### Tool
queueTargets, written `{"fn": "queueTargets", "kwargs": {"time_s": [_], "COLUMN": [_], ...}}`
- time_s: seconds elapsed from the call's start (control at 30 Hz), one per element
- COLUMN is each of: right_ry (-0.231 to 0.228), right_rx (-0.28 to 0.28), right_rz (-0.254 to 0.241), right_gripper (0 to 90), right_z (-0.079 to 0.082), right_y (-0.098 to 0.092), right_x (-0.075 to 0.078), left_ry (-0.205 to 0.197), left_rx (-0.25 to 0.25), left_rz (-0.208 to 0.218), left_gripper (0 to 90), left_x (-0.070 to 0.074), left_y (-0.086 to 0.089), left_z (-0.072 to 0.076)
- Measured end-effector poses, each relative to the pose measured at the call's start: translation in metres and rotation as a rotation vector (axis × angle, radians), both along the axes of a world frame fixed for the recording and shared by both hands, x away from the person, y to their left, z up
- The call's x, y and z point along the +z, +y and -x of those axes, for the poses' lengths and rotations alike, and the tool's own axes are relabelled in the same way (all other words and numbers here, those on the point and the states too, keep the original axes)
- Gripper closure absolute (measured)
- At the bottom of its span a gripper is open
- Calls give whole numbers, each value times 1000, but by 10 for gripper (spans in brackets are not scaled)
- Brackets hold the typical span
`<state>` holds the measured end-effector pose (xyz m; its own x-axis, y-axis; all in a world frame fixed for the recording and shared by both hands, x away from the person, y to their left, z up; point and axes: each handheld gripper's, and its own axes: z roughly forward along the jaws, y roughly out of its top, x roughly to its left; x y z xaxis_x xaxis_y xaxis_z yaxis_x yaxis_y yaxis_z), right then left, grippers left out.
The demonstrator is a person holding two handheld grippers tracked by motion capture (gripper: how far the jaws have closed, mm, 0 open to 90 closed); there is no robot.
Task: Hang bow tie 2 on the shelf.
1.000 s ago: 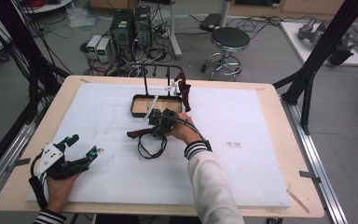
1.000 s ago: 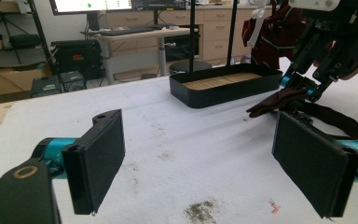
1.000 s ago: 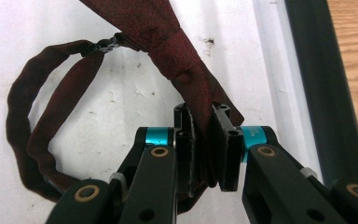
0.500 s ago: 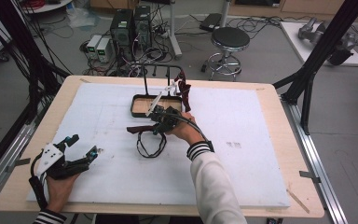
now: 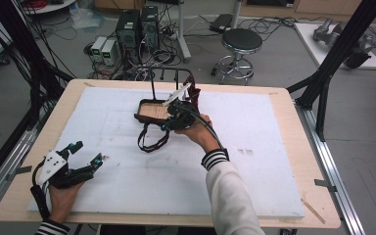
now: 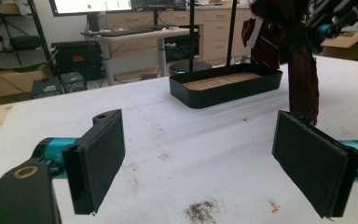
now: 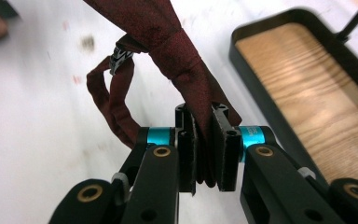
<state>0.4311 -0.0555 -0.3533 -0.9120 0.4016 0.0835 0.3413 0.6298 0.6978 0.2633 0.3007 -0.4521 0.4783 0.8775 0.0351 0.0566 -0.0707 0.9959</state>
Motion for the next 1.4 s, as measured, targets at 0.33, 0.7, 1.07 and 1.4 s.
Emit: {"fn": "queueTargets", "kwargs": {"time_s": [0.33,0.7,1.07,1.4], "right_ry": [-48,-154,-216,-252], "right_rx": [-116,-162,-304,-404], "right_rz": [-162,-196,-296,-352], "right_gripper": [823,822,822,821], "right_z": [1,5,7,5], "right_y": [-17,-19,-24,-34], "right_x": [15,20,23,22], "left_ry": [-3,-1,-4,-4], "left_rx": [1,2,2,2], "left_rz": [-1,-3,1,2], "left_gripper": [174,174,174,174], "left_x": [0,0,0,0], "left_y": [0,0,0,0], "left_z": [0,0,0,0]}}
